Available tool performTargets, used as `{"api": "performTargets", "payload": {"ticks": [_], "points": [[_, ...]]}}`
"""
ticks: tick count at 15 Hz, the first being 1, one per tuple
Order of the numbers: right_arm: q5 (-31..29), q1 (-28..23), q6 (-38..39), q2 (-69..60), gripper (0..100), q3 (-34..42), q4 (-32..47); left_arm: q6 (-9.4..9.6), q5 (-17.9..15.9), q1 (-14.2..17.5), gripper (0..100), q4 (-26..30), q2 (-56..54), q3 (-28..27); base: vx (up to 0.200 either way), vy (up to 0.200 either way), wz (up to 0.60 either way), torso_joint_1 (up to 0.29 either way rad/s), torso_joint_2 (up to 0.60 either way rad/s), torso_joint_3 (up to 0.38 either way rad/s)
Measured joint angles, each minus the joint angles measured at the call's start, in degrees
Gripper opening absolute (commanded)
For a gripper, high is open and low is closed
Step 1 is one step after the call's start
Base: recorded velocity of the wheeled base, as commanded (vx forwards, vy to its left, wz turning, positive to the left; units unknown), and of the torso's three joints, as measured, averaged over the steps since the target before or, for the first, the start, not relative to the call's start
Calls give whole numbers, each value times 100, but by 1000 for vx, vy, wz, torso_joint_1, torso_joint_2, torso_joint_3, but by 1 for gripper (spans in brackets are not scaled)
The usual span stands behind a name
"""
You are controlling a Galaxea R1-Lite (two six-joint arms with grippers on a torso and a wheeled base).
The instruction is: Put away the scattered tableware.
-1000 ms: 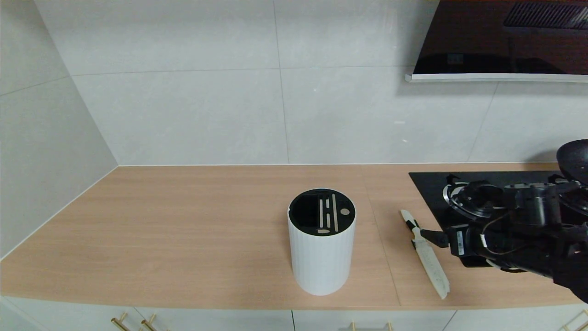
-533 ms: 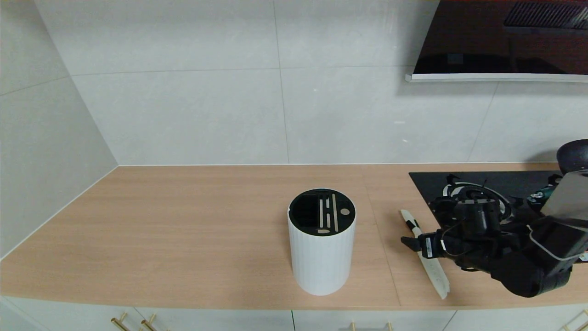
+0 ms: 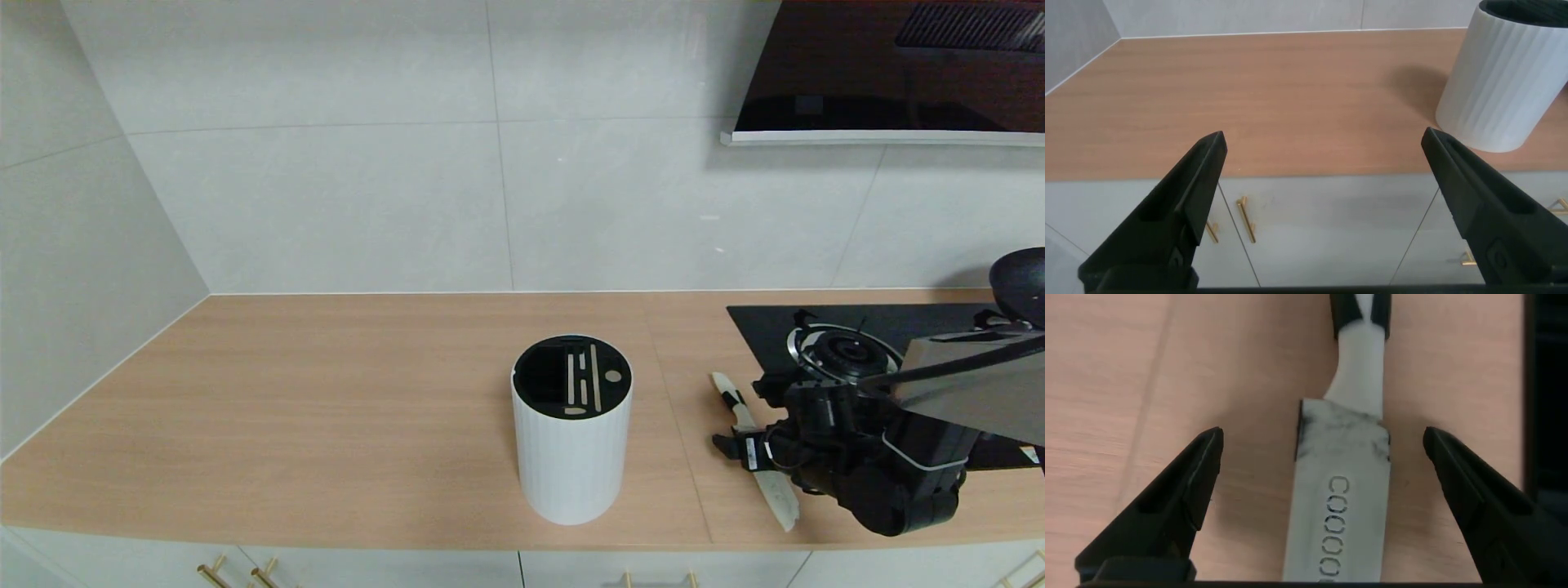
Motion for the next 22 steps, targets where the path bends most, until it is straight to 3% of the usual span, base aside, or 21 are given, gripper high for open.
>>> {"api": "performTargets", "payload": {"ticks": [5, 6, 17, 22], "points": [[-185, -56, 71, 85, 100, -91, -2, 0, 0, 0, 100, 0, 0, 0, 0, 0, 0, 0, 0, 0], [-191, -55, 71, 94, 0, -91, -2, -2, 0, 0, 100, 0, 0, 0, 0, 0, 0, 0, 0, 0], [-191, -26, 82, 61, 0, -28, 28, -5, 0, 0, 100, -2, 0, 0, 0, 0, 0, 0, 0, 0], [-180, -33, 222, -656, 0, 157, 66, -2, 0, 0, 100, 0, 0, 0, 0, 0, 0, 0, 0, 0]]}}
